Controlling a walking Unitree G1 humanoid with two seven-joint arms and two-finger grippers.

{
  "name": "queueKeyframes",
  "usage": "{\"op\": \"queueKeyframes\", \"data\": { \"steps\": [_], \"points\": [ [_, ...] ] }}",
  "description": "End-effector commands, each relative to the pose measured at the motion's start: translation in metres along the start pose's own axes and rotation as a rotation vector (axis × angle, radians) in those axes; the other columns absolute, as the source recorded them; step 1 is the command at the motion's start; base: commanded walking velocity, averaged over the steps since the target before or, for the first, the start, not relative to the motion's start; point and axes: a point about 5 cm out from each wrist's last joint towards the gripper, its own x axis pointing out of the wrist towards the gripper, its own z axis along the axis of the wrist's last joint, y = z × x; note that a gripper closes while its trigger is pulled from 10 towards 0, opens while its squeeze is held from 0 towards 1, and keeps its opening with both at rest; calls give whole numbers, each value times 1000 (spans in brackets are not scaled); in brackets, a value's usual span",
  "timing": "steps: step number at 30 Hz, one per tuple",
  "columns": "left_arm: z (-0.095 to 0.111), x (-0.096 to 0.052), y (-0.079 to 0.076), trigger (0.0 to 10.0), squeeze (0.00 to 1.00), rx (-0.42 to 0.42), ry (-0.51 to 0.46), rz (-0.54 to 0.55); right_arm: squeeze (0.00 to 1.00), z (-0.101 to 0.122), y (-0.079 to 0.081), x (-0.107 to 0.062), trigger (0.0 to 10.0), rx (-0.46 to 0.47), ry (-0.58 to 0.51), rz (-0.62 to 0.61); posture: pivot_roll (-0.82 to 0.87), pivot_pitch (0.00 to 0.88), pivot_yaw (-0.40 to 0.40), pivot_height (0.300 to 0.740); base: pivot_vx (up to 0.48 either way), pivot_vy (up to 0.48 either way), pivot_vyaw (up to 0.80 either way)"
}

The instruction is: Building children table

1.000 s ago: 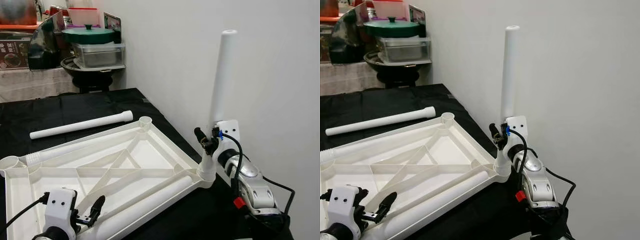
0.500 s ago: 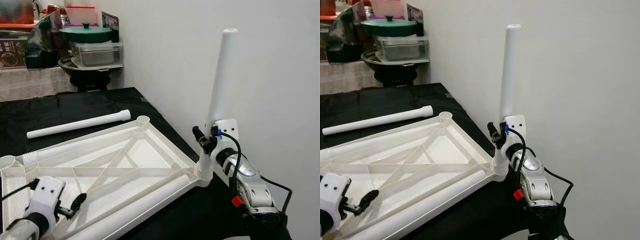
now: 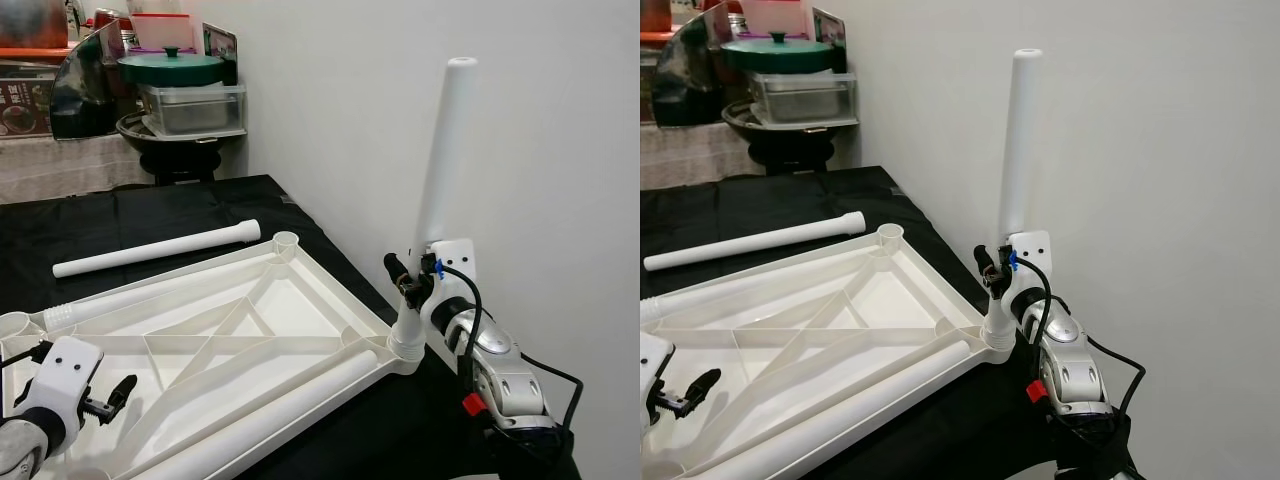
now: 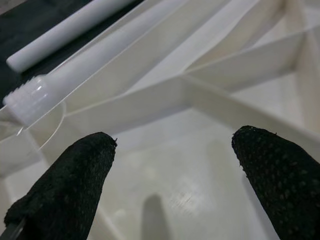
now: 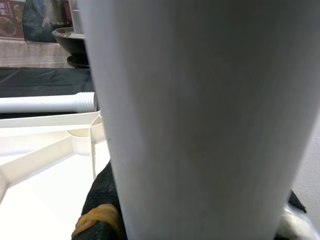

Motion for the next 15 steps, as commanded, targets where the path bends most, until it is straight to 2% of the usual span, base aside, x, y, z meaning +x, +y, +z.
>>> {"op": "queueKeyframes", "data": {
  "steps": [1,2,4,8,12,14,15],
  "points": [
    [14,3,-12,10000,0,-44,-60,-68,0,-50,13,-7,10000,93,214,53,123,0,-57,740,0,0,0],
    [14,3,-12,10000,0,-44,-60,-68,0,-50,13,-7,10000,93,214,53,123,0,-57,740,0,0,0],
    [31,4,-17,10000,0,-94,-126,-98,0,-51,14,-6,10000,93,220,59,123,0,-58,740,0,0,0],
    [43,4,-21,10000,0,-151,-154,-124,0,-52,15,-6,10000,86,231,64,126,0,-59,740,0,0,0],
    [24,-1,-52,10000,0,-55,69,-298,0,-54,15,-5,10000,77,244,65,124,0,-61,740,0,0,0],
    [24,-1,-52,10000,0,-55,69,-298,0,-54,15,-5,10000,77,244,65,124,0,-61,740,0,0,0],
    [21,-4,-55,10000,0,-36,100,-324,0,-54,15,-5,10000,76,245,65,124,0,-61,740,0,0,0]
  ]
}}
